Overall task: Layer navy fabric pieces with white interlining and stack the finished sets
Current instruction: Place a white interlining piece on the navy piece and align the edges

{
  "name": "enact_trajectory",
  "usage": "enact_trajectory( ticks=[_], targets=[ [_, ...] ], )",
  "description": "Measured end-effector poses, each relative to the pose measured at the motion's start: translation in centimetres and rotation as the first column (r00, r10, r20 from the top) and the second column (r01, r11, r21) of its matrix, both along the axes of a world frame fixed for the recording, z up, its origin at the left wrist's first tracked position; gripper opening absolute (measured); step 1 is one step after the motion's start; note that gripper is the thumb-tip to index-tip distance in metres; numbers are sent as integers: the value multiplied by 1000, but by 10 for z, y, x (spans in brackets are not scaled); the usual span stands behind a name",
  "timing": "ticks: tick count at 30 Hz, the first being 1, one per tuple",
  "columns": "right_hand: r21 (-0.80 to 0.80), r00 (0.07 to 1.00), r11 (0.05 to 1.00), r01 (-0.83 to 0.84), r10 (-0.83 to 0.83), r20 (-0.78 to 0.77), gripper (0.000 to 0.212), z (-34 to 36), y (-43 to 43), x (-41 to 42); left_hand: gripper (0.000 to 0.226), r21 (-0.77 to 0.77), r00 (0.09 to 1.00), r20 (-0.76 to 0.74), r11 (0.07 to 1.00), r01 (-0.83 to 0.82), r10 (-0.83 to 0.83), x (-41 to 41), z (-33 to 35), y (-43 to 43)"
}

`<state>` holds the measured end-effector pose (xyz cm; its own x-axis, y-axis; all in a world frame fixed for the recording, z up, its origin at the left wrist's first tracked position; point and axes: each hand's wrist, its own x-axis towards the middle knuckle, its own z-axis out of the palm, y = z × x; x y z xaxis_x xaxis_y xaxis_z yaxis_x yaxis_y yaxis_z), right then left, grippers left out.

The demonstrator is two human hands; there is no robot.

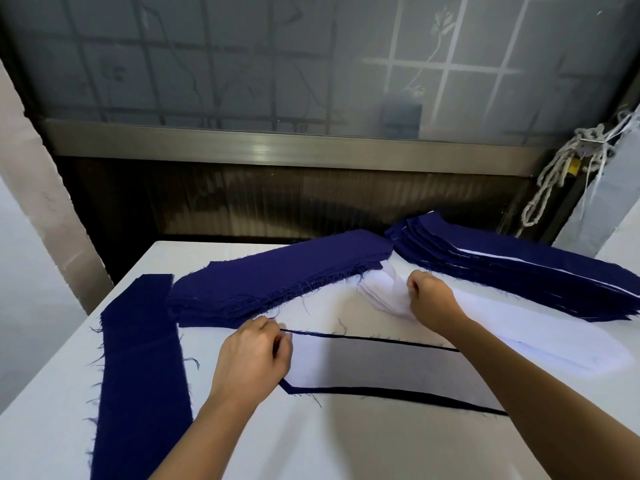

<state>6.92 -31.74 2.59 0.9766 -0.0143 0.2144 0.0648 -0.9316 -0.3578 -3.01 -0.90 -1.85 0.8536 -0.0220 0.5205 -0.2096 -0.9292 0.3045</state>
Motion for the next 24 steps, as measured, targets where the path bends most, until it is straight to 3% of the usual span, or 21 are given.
enact_trajectory(
  ticks=[4,8,12,18,24],
  targets=[
    [121,999,993,17,-13,-35,18,9,-6,-4,24,-14,1000,0,1000,-7,7,-3,5,-2],
    [258,999,966,31,-35,9,15,19,-14,-9,12,-41,1000,8,999,-1,1,-4,5,-2],
    [276,1000,961,-15,8,29,12,30,-9,-22,19,-51,998,49,998,35,-33,-7,9,-3],
    [38,930,946,-323,310,198,10,42,41,-62,53,-91,988,-13,984,151,-152,-9,8,3],
    [-299,856,834,-464,510,92,16,11,102,-95,70,-169,973,-41,961,218,-228,-9,8,10]
  ],
)
